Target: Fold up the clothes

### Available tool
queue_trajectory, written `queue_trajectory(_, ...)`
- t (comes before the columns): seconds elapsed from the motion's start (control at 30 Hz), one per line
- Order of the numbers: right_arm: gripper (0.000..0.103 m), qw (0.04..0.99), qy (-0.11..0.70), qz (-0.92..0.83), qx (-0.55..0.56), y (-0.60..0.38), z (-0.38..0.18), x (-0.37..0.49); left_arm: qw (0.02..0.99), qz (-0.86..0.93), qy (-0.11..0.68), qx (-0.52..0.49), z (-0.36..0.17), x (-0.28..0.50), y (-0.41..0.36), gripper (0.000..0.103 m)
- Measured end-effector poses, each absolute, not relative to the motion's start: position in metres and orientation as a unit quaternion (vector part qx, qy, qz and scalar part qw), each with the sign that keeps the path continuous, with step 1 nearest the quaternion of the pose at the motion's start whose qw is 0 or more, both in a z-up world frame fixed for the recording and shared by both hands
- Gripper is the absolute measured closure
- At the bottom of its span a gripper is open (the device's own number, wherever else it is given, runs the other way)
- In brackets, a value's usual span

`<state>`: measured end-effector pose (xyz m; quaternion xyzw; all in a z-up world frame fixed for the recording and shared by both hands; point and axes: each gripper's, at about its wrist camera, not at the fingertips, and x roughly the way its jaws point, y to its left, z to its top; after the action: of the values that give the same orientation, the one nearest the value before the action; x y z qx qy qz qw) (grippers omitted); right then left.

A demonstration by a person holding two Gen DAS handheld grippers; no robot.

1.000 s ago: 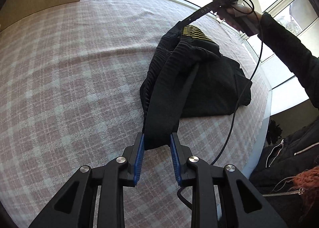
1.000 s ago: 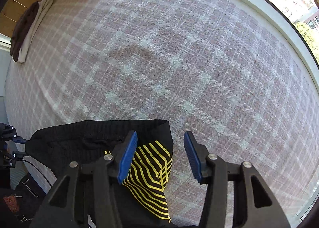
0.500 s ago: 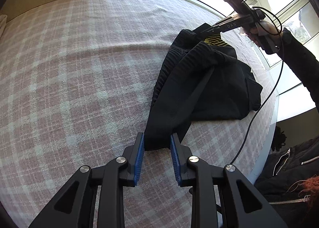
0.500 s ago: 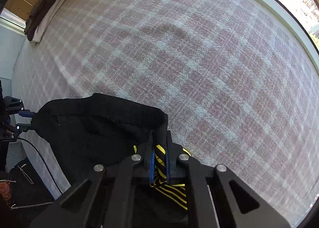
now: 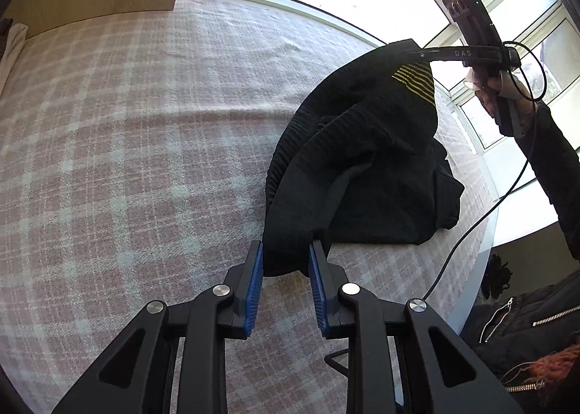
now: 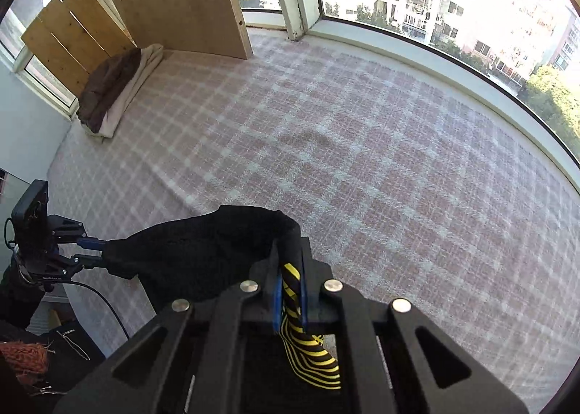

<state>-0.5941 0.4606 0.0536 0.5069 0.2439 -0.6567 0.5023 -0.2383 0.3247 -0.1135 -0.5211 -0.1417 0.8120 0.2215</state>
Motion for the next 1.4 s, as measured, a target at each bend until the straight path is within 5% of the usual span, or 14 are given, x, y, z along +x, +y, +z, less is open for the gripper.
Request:
queue_trajectory(0.4,0.097,0.505,0.216,-0.735,0.397,0.487,0.147,-0.568,0.2,0.883,-0.089,-0.416,0.014,-0.26,0.286,0.082)
queue_trajectory(0.63,0.097,0.479,0.197,-0.801,0.3,0.458,0.275,-0.585,0.156,0.93,-0.002,-0.333,0.15,-0.329,0.27,0.083)
queue_trajectory(0.8,0.096,0.476,0.185,-0.818,0.264,0.464,0.333,-0.564,0.153,0.948,0.05,-0.275,0.219,-0.309,0.269,0.083)
queue_trajectory(1.13,0.096,0.497,0.146,-0.807,0.284,0.511,0.281,-0.482,0.217,0.922,0.08,-0.31,0.189,-0.229,0.263,0.083)
queue_trajectory(1.4,0.096,0.468,0.113,-0.814,0.324,0.485,0.263,-0.521,0.214,0.914,0.053,-0.34,0.196,-0.304,0.243,0.083)
